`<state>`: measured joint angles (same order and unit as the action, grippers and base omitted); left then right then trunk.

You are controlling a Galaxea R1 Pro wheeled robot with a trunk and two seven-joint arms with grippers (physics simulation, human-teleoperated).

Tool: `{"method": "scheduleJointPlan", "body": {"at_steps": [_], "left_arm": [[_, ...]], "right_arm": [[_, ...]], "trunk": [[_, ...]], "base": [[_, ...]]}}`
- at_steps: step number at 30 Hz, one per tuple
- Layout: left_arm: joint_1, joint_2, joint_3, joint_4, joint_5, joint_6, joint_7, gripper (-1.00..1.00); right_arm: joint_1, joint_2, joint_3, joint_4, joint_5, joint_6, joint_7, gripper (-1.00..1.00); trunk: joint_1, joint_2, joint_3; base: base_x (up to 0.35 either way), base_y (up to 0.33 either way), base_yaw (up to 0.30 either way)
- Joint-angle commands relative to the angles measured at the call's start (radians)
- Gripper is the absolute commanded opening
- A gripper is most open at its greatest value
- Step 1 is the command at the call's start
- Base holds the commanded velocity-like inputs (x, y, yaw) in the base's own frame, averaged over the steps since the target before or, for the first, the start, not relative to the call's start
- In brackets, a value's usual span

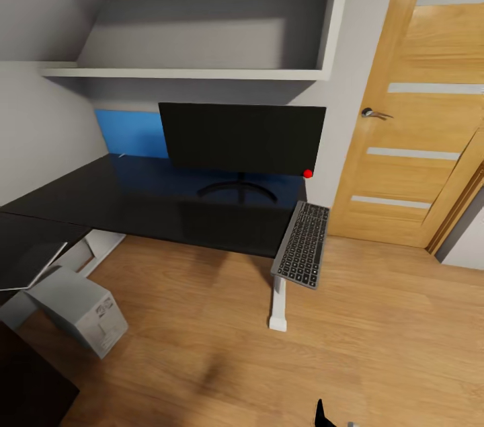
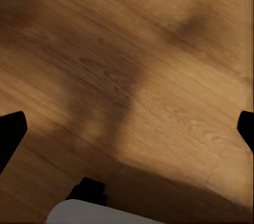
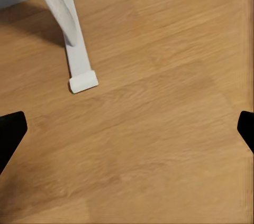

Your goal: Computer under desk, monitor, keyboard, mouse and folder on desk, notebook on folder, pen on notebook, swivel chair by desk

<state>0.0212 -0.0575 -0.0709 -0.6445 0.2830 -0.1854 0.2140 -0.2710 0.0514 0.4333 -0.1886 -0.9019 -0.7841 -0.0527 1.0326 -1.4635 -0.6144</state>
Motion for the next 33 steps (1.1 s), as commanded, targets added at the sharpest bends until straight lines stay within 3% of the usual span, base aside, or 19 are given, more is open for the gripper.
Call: {"method": "scheduleJointPlan", "body": {"at_steps": [1, 5, 13, 24, 33], "left_arm": [[0.000, 0.001, -0.006, -0.001, 0.010, -0.003, 0.007, 1.00], [0.000, -0.001, -0.008, 0.019, 0.007, -0.001, 0.006, 1.00], [0.000, -0.002, -0.008, 0.030, -0.034, -0.001, 0.007, 1.00], [0.000, -0.002, -0.007, 0.031, -0.037, -0.008, 0.004, 1.00], [0.000, -0.004, -0.007, 0.034, -0.038, -0.005, 0.002, 1.00]], "right_arm": [[-0.001, 0.000, 0.008, 0.000, -0.005, -0.003, -0.007, 1.00], [-0.001, -0.002, 0.006, 0.000, -0.006, -0.003, -0.009, 1.00], [-0.001, -0.002, 0.006, 0.002, -0.005, -0.003, -0.009, 1.00], [-0.001, -0.001, 0.008, 0.009, -0.005, -0.003, -0.009, 1.00], [-0.001, 0.001, 0.008, 0.009, -0.005, -0.002, -0.009, 1.00]], "trunk": [[0.000, 0.000, -0.001], [0.000, 0.000, -0.001], [0.000, 0.000, -0.001], [0.000, 0.000, -0.005], [0.000, 0.000, -0.007]], "base": [[0.000, -0.300, 0.000], [0.000, -0.329, -0.001], [0.032, -0.297, -0.173], [0.015, -0.029, -0.257], [0.069, -0.015, -0.057]]}}
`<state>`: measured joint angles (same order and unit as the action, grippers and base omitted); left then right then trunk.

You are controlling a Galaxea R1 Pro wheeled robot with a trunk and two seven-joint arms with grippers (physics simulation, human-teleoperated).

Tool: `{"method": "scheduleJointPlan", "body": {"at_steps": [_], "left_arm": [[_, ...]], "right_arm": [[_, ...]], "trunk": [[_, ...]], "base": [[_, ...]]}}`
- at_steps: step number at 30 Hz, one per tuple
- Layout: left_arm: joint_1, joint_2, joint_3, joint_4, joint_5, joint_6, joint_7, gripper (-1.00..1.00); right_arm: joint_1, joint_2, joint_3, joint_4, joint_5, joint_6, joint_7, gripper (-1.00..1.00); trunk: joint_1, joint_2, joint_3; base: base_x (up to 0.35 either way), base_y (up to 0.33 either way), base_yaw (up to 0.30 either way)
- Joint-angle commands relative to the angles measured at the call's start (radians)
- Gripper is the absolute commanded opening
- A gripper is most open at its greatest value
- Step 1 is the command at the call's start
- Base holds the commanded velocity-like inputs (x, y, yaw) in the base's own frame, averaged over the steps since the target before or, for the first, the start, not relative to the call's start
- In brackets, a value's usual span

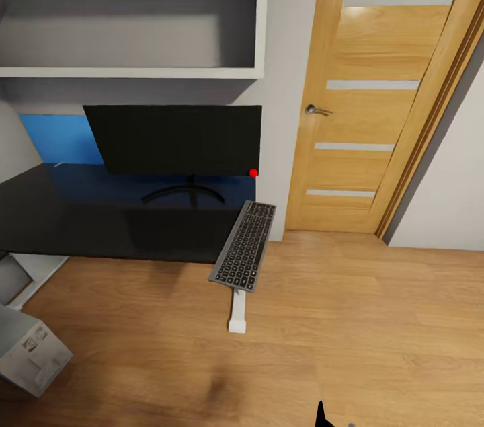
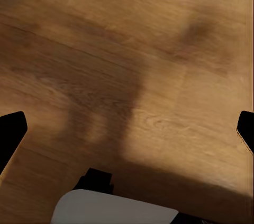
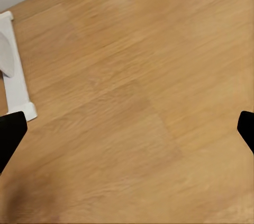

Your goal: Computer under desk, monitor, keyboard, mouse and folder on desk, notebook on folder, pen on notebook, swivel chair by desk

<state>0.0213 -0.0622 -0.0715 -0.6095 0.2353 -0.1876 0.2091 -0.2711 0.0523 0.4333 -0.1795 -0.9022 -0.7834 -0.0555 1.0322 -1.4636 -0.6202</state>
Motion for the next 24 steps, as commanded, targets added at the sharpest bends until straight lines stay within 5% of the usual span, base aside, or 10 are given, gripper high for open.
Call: {"method": "scheduleJointPlan", "body": {"at_steps": [1, 24], "left_arm": [[0.000, 0.001, -0.007, -0.001, 0.010, -0.003, 0.007, 1.00], [0.000, 0.001, -0.008, 0.007, 0.009, -0.004, 0.007, 1.00]], "right_arm": [[-0.001, 0.000, 0.008, 0.000, -0.004, -0.003, -0.006, 1.00], [0.000, -0.002, 0.007, 0.003, -0.004, -0.004, -0.007, 1.00]], "trunk": [[0.000, 0.000, -0.001], [0.000, 0.000, -0.001]], "base": [[0.267, -0.084, -0.001], [0.252, -0.202, -0.044]]}}
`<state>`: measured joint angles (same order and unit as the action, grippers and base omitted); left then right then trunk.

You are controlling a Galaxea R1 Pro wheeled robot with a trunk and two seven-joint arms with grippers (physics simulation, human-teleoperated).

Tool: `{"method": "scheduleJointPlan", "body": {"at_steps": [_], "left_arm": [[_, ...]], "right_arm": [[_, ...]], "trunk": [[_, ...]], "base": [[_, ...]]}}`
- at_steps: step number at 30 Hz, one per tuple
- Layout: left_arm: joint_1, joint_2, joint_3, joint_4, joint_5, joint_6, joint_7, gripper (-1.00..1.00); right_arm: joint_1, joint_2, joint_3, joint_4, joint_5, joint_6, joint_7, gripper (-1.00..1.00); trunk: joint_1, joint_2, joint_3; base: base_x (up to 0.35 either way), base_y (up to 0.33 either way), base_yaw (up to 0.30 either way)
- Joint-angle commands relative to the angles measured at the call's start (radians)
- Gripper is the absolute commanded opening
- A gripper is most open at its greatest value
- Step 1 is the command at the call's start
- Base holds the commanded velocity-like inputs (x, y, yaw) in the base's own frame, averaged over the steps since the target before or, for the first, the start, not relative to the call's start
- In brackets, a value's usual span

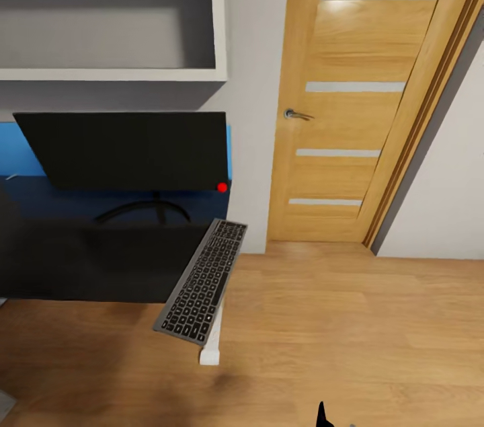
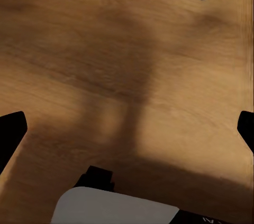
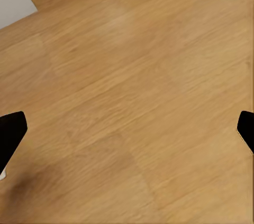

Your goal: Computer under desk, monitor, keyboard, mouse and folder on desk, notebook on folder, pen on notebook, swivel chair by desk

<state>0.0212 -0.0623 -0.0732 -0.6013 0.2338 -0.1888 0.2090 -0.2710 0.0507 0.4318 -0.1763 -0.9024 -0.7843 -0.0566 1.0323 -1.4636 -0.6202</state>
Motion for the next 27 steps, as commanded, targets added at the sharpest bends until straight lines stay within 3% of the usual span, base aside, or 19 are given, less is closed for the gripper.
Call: {"method": "scheduleJointPlan", "body": {"at_steps": [1, 8, 19, 27], "left_arm": [[0.000, 0.001, -0.007, -0.002, 0.010, -0.003, 0.007, 1.00], [0.000, 0.001, -0.005, -0.001, 0.010, -0.004, 0.007, 1.00], [0.000, 0.001, -0.006, 0.000, 0.010, -0.004, 0.007, 1.00], [0.000, 0.000, -0.008, 0.000, 0.010, -0.004, 0.007, 1.00]], "right_arm": [[-0.001, 0.000, 0.008, 0.000, -0.004, -0.003, -0.006, 1.00], [-0.001, 0.000, 0.008, 0.000, -0.004, -0.003, -0.006, 1.00], [-0.001, 0.001, 0.008, 0.000, -0.004, -0.003, -0.006, 1.00], [-0.001, 0.002, 0.010, 0.000, -0.004, -0.008, -0.006, 1.00]], "trunk": [[0.000, 0.000, -0.001], [0.000, 0.000, -0.001], [0.000, 0.000, -0.001], [0.000, 0.000, -0.001]], "base": [[0.137, -0.238, 0.000], [0.044, -0.081, 0.031], [0.152, -0.149, 0.229], [0.111, -0.087, 0.064]]}}
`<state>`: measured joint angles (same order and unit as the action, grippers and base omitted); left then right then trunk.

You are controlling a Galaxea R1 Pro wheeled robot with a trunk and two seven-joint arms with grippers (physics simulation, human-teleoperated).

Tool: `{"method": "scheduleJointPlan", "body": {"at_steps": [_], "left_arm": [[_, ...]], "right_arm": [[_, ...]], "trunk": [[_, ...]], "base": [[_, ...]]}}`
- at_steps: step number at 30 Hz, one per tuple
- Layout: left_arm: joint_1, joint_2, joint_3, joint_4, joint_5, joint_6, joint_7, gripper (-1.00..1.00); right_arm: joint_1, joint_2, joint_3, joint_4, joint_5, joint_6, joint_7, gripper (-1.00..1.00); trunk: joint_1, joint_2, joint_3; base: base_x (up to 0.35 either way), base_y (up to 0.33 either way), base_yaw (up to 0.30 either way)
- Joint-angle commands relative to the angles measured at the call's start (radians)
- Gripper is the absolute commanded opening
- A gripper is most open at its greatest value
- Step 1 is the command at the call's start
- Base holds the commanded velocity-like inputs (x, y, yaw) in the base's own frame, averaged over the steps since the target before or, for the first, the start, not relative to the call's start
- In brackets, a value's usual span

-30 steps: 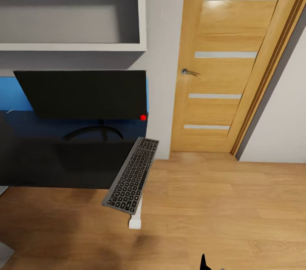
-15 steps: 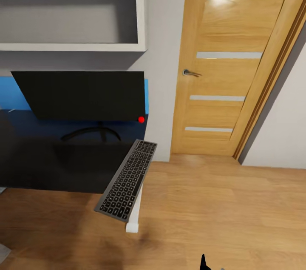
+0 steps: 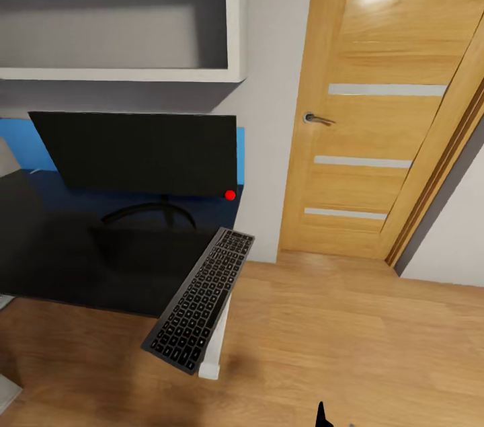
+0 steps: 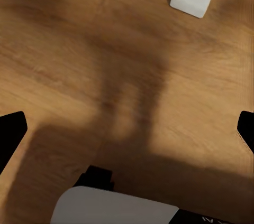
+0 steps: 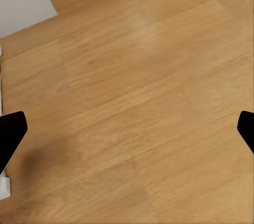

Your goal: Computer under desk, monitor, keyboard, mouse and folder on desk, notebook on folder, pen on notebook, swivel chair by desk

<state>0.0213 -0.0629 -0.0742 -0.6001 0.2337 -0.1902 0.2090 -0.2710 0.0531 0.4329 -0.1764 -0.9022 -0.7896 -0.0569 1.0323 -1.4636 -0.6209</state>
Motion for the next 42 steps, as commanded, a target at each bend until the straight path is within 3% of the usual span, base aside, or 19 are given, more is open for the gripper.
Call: {"method": "scheduleJointPlan", "body": {"at_steps": [1, 11, 32, 42], "left_arm": [[0.000, 0.001, -0.007, -0.001, 0.010, -0.003, 0.007, 1.00], [0.000, 0.000, -0.007, 0.009, 0.010, -0.006, 0.007, 1.00], [0.000, 0.000, -0.007, 0.009, 0.010, -0.008, 0.007, 1.00], [0.000, -0.004, -0.007, 0.009, 0.010, -0.008, 0.007, 1.00]], "right_arm": [[-0.001, 0.000, 0.009, 0.000, -0.004, -0.003, -0.006, 1.00], [-0.001, 0.000, 0.009, 0.001, -0.004, -0.100, -0.006, 1.00], [-0.001, 0.003, 0.009, 0.001, -0.004, -0.130, -0.006, 1.00], [-0.001, 0.004, 0.013, 0.029, -0.004, -0.141, -0.006, 1.00]], "trunk": [[0.000, 0.000, -0.001], [0.000, 0.000, 0.006], [0.000, 0.000, 0.033], [0.000, 0.000, 0.042]], "base": [[0.245, -0.069, 0.186], [0.100, -0.066, 0.226], [0.182, -0.250, 0.183], [0.040, -0.334, 0.231]]}}
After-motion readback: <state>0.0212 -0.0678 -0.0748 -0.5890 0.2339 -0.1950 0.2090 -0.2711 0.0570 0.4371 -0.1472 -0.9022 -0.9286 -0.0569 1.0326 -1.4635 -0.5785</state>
